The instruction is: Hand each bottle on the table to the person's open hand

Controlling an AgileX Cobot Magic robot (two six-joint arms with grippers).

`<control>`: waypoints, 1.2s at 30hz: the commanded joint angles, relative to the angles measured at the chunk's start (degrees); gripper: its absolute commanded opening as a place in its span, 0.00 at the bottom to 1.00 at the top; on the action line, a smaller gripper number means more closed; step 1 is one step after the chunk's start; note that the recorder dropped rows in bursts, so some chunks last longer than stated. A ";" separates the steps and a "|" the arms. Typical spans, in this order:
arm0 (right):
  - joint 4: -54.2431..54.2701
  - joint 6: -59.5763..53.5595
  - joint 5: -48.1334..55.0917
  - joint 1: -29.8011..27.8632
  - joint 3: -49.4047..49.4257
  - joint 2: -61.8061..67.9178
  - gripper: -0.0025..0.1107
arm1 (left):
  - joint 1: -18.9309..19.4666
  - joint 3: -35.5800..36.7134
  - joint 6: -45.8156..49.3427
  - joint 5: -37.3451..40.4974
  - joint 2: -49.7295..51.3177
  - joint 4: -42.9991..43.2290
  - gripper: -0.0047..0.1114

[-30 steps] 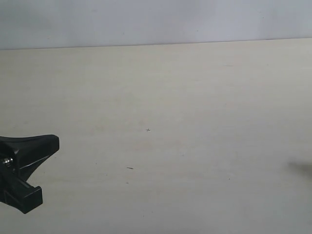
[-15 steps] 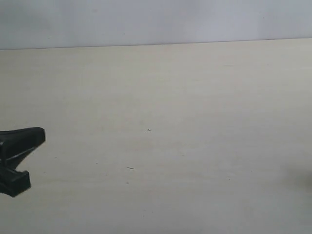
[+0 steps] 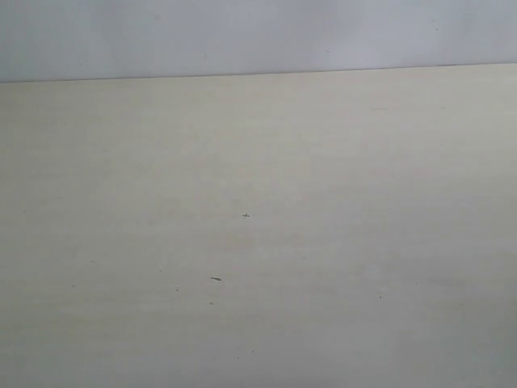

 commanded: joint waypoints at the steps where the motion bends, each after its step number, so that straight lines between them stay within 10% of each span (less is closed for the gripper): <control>1: -0.05 -0.07 -0.75 -0.21 0.29 -0.39 0.02 | 2.51 0.35 0.30 5.85 -4.33 0.23 0.04; 15: -0.05 -0.07 -0.75 -0.21 0.29 -0.39 0.02 | 2.50 0.82 -0.70 12.14 -4.78 8.57 0.04; 22: -0.05 -0.07 -0.75 -0.21 0.29 -0.39 0.02 | 2.50 6.48 -20.18 7.22 -4.78 28.02 0.04; 36: -0.05 -0.07 -0.75 -0.21 0.29 -0.39 0.02 | 2.50 8.98 -20.98 3.06 -4.78 31.48 0.04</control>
